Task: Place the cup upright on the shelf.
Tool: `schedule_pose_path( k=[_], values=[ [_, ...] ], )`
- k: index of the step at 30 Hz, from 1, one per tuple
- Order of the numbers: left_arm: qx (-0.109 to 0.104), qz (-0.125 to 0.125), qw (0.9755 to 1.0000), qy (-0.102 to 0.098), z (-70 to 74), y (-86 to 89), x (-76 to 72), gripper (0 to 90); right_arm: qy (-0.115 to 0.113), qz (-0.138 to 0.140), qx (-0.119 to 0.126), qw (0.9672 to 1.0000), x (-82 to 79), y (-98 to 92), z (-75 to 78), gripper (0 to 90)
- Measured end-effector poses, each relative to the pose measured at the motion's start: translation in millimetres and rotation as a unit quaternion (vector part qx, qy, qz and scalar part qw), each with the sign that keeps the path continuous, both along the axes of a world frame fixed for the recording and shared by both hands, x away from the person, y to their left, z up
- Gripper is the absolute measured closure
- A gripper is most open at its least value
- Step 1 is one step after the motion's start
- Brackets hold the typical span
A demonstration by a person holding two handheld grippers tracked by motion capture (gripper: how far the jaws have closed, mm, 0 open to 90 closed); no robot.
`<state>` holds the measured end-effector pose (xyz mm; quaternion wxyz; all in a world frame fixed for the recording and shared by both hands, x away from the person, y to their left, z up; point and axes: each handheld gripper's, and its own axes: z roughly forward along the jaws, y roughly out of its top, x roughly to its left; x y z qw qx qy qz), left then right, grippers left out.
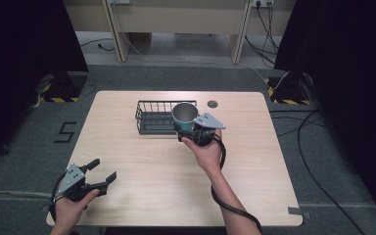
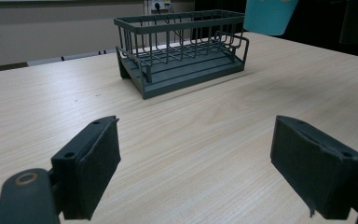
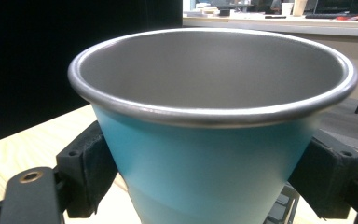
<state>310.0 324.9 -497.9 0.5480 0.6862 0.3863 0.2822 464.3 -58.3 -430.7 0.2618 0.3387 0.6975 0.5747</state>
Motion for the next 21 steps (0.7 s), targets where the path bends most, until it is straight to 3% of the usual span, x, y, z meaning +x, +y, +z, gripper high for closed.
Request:
schedule_pose_path(
  k=[21],
  values=[
    [-0.001, -0.001, 1.0000, 0.000, 0.1, -0.2, -0.1, 15.1, 0.002, -0.001, 0.006, 1.0000, 11.8, 11.8, 4.6, 17.6]
  ],
)
